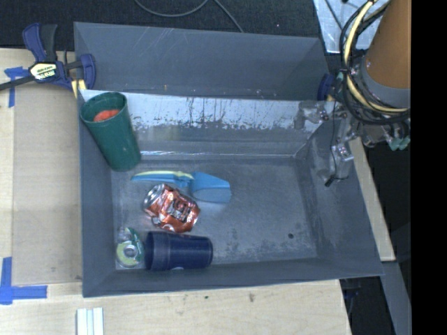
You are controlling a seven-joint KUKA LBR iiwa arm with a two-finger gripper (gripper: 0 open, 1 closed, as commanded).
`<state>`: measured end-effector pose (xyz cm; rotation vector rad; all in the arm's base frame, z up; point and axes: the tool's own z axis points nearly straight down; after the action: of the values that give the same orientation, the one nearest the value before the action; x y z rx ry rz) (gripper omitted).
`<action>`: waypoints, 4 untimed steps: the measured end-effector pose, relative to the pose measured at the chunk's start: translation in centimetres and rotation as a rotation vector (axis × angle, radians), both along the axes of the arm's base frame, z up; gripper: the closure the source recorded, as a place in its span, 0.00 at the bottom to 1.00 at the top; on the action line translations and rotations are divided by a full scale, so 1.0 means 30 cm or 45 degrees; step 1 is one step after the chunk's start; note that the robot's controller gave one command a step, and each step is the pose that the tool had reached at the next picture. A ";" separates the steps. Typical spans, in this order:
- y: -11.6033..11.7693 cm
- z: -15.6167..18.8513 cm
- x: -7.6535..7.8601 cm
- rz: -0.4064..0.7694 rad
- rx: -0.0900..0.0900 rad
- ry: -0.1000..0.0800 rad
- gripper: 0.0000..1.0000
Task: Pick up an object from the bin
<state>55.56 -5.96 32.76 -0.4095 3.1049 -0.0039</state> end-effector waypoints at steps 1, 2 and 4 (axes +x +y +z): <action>0.154 0.070 0.015 0.012 0.002 0.003 0.00; 0.230 0.138 -0.075 -0.148 0.009 0.003 0.00; 0.442 0.024 -0.109 -0.013 0.007 -0.007 0.00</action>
Offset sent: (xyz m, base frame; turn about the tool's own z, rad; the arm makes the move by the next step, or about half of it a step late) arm -0.0457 0.0375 0.0562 0.1999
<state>52.30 7.29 33.47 -0.3924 3.1008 0.0039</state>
